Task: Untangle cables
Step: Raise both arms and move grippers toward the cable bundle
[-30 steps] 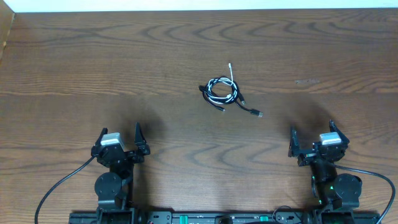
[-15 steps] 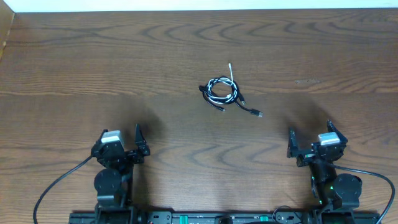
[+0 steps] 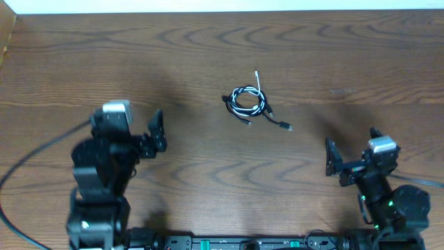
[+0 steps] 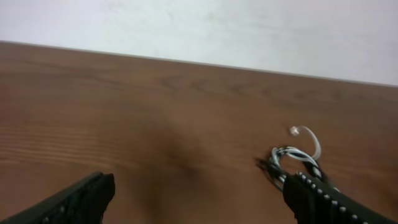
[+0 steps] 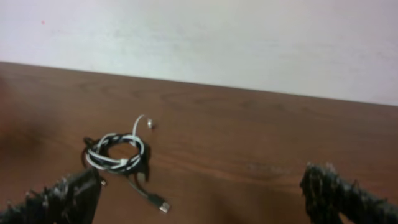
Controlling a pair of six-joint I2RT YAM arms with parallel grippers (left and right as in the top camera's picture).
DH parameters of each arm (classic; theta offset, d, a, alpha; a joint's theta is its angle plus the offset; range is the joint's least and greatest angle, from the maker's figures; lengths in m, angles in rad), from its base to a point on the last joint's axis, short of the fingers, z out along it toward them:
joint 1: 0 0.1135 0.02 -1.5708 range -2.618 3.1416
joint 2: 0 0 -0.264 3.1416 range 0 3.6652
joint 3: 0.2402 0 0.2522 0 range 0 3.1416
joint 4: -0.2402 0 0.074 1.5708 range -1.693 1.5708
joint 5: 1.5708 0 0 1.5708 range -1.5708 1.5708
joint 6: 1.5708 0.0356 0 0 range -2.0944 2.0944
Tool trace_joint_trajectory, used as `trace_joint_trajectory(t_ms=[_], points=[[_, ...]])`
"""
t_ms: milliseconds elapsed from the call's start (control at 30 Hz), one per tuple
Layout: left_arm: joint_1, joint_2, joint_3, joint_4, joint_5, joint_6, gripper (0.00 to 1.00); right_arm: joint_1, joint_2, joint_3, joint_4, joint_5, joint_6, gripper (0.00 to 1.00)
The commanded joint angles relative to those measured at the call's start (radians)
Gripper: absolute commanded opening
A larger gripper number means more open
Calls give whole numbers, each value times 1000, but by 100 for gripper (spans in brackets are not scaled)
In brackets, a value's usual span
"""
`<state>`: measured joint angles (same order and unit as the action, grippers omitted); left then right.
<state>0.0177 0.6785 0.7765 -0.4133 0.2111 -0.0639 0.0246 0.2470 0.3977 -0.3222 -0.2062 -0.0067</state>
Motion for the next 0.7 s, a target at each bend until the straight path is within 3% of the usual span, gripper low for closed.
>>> trace_joint_trajectory(t_ms=[0,367,533,667], points=[[-4,130,192,-114,97,-20,92,5,118,135,-56,-16,17,99],[-66,669,782,-609,389,-27,92,5,610,695,-503,-82,17,99],[-72,797,813,-626,521,-27,92,5,821,922,-731,-81,8,99],[-73,864,813,-612,578,-29,92,5,927,975,-766,-84,8,99]])
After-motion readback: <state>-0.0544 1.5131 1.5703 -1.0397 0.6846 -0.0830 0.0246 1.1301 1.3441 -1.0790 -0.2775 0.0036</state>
